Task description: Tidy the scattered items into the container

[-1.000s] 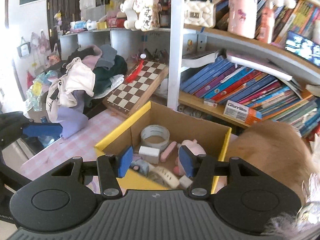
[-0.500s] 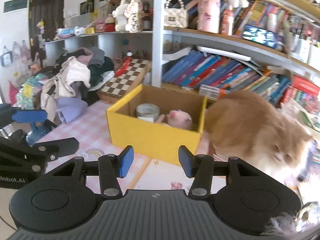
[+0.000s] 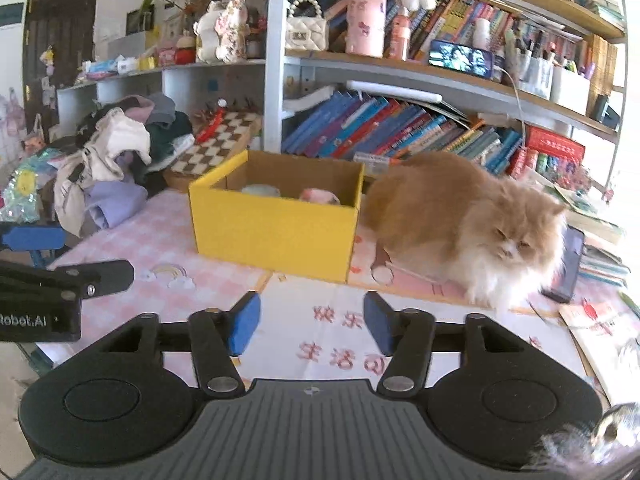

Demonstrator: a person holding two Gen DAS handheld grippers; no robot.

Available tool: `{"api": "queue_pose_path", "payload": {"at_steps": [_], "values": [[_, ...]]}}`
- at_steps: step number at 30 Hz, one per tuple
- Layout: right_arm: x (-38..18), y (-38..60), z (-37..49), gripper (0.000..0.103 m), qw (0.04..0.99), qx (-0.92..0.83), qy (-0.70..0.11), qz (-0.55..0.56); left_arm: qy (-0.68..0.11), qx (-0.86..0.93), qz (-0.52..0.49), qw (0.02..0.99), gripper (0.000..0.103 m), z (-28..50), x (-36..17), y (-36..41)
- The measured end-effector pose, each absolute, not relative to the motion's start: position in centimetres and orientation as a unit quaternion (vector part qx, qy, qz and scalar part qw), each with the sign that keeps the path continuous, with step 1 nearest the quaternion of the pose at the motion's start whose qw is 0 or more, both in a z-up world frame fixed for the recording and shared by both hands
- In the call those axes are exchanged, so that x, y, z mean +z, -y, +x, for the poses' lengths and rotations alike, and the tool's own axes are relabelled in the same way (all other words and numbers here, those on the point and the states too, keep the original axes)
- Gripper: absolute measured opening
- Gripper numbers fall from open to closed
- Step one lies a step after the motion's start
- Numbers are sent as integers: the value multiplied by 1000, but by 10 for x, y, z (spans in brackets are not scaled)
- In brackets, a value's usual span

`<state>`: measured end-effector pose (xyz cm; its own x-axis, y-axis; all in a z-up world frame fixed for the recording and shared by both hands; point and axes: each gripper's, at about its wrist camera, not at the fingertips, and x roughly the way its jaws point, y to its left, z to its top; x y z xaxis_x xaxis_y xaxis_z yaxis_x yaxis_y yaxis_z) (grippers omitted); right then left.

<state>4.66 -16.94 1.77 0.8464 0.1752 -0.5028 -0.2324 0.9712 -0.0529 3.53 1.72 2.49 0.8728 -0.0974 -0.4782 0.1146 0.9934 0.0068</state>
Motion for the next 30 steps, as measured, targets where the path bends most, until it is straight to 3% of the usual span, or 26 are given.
{"api": "queue_pose_path", "payload": {"at_steps": [12, 25, 30], "values": [[-13, 175, 27, 87, 952, 78, -291, -43, -267, -41, 35, 962, 97, 25, 7, -2], [-20, 170, 15, 93, 946, 80, -312, -39, -294, -9, 18, 956, 98, 12, -9, -12], [-20, 169, 15, 95, 945, 75, -315, -36, -295, -6, 23, 955, 103, 10, -9, -12]]}}
